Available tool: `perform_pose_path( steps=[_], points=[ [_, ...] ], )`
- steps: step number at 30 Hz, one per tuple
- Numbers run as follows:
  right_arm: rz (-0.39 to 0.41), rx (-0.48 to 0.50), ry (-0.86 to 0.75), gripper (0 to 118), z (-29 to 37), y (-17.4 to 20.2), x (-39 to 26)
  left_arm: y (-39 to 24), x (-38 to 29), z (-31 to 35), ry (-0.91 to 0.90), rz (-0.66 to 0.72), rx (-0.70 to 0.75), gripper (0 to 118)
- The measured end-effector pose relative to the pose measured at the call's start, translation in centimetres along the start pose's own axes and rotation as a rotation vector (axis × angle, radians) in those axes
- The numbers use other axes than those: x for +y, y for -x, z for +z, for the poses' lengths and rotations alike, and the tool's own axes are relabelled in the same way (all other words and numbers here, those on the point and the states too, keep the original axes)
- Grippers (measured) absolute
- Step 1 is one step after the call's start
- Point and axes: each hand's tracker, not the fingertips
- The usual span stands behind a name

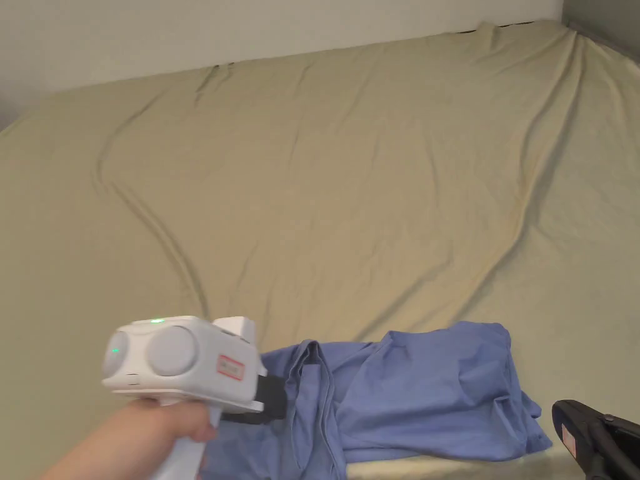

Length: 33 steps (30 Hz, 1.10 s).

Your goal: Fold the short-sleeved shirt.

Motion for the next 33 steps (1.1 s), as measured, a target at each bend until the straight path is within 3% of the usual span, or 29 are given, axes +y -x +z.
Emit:
perform_pose_path(
  steps=[2,6,11,14,18,20,21,22,23,24,28,31,33],
  points=[
    [-0.003,0.006,0.006,1,0.0,0.3,0.0,-1.4,0.2,-2.4,0.014,-0.001,0.031,0],
    [0.011,0.008,0.008,1,0.2,0.8,0.2,-3.8,0.5,-2.6,-0.012,0.003,-0.048,0],
    [0.028,0.009,0.020,1,-0.7,1.4,0.8,-3.2,0.7,0.1,-0.057,0.030,-0.302,0],
    [0.059,0.025,0.025,1,-1.1,2.3,1.1,0.8,0.0,5.2,-0.170,0.043,-0.399,0],
    [0.085,0.042,0.049,1,-2.1,3.5,1.4,11.1,-1.9,9.3,-0.262,0.128,-0.488,0],
    [0.093,0.047,0.064,1,-2.8,4.2,1.3,16.8,-2.8,9.1,-0.218,0.247,-0.568,26],
    [0.095,0.050,0.071,1,-3.2,4.6,1.3,19.4,-3.4,8.6,-0.212,0.335,-0.600,50],
    [0.098,0.056,0.077,1,-3.6,4.9,1.3,21.2,-4.0,8.2,-0.234,0.347,-0.638,84],
    [0.102,0.061,0.083,1,-3.9,5.3,1.3,22.6,-4.7,7.5,-0.261,0.349,-0.680,108],
    [0.106,0.064,0.088,1,-4.3,5.8,1.4,24.0,-5.2,6.4,-0.251,0.372,-0.699,118],
    [0.116,0.080,0.101,1,-5.0,7.1,1.9,26.1,-5.4,1.9,-0.187,0.482,-0.827,118],
    [0.119,0.082,0.122,1,-5.7,7.5,1.9,24.4,-4.2,-0.7,-0.156,0.397,-0.799,118],
    [0.117,0.078,0.133,1,-6.1,7.5,1.8,23.1,-3.4,-1.0,-0.207,0.308,-0.905,118]
  ],
)
